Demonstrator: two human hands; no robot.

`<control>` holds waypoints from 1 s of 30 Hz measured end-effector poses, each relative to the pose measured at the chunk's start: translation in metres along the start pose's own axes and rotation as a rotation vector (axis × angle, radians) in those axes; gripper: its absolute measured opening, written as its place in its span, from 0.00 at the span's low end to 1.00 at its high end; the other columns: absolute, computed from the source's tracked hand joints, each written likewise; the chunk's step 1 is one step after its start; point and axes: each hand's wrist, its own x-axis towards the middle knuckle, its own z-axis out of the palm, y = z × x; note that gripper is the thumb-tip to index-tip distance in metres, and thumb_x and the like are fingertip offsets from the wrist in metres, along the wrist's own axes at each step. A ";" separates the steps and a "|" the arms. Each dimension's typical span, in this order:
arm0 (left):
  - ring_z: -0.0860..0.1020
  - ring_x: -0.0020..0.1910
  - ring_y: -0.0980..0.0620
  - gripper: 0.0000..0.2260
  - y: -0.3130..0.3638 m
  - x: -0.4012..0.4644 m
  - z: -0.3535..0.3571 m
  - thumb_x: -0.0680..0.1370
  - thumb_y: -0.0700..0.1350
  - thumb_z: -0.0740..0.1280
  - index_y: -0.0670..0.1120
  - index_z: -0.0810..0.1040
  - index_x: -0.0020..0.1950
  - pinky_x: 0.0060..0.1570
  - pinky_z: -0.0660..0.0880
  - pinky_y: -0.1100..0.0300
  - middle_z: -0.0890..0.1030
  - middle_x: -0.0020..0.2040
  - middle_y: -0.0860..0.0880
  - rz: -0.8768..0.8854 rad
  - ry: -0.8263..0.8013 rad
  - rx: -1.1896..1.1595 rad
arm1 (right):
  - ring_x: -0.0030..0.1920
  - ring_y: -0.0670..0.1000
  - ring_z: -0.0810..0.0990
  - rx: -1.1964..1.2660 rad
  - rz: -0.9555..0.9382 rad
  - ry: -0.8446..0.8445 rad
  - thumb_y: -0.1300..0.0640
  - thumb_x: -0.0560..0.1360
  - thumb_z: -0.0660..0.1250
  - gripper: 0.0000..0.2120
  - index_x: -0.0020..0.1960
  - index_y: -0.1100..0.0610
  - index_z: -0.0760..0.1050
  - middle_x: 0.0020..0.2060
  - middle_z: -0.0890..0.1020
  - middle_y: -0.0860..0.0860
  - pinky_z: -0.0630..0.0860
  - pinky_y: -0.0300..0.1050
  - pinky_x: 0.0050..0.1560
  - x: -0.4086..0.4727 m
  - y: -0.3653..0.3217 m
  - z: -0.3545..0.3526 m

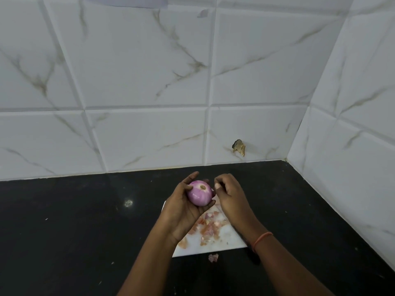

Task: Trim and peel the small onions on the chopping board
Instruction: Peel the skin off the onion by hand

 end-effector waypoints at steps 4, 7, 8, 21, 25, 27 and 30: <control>0.80 0.59 0.41 0.15 0.002 -0.001 -0.005 0.82 0.36 0.61 0.48 0.76 0.67 0.53 0.81 0.48 0.79 0.63 0.42 0.067 0.053 0.207 | 0.35 0.43 0.72 0.016 0.014 0.037 0.54 0.82 0.58 0.11 0.41 0.52 0.70 0.35 0.73 0.48 0.69 0.36 0.37 -0.005 0.000 -0.007; 0.79 0.61 0.47 0.17 0.007 0.001 -0.025 0.79 0.37 0.68 0.52 0.77 0.65 0.57 0.80 0.50 0.79 0.63 0.47 0.194 0.150 0.518 | 0.38 0.43 0.78 -0.007 -0.023 0.105 0.58 0.80 0.64 0.08 0.42 0.51 0.75 0.35 0.79 0.46 0.74 0.35 0.39 -0.009 0.008 -0.012; 0.79 0.61 0.47 0.18 0.008 0.002 -0.034 0.77 0.37 0.71 0.53 0.77 0.64 0.60 0.79 0.49 0.79 0.63 0.48 0.232 0.184 0.573 | 0.39 0.42 0.80 0.007 -0.029 0.132 0.61 0.78 0.67 0.06 0.43 0.52 0.77 0.36 0.81 0.45 0.76 0.34 0.41 -0.011 0.011 -0.014; 0.79 0.57 0.61 0.35 0.010 0.005 -0.076 0.66 0.35 0.81 0.56 0.73 0.67 0.40 0.79 0.68 0.78 0.60 0.55 0.514 0.254 1.111 | 0.41 0.43 0.81 0.071 0.071 0.117 0.67 0.73 0.71 0.09 0.44 0.53 0.79 0.42 0.81 0.45 0.77 0.33 0.41 -0.020 0.027 0.005; 0.76 0.64 0.57 0.38 0.005 0.009 -0.069 0.66 0.34 0.80 0.54 0.70 0.71 0.54 0.78 0.65 0.75 0.65 0.52 0.652 0.141 1.198 | 0.50 0.41 0.81 0.263 0.133 -0.168 0.54 0.77 0.69 0.18 0.66 0.45 0.73 0.55 0.80 0.40 0.79 0.34 0.46 -0.016 0.009 0.014; 0.76 0.64 0.57 0.36 0.003 0.010 -0.061 0.67 0.36 0.79 0.52 0.71 0.71 0.56 0.78 0.65 0.73 0.66 0.51 0.715 0.087 1.259 | 0.53 0.40 0.80 0.320 0.067 -0.266 0.53 0.77 0.68 0.22 0.70 0.44 0.69 0.60 0.76 0.41 0.79 0.35 0.47 -0.015 0.000 0.024; 0.76 0.64 0.56 0.34 0.000 0.013 -0.054 0.67 0.40 0.78 0.52 0.71 0.71 0.57 0.77 0.66 0.73 0.65 0.50 0.756 0.052 1.321 | 0.59 0.40 0.76 0.265 -0.020 -0.251 0.57 0.78 0.68 0.19 0.66 0.45 0.73 0.60 0.75 0.44 0.77 0.33 0.52 -0.009 -0.001 0.038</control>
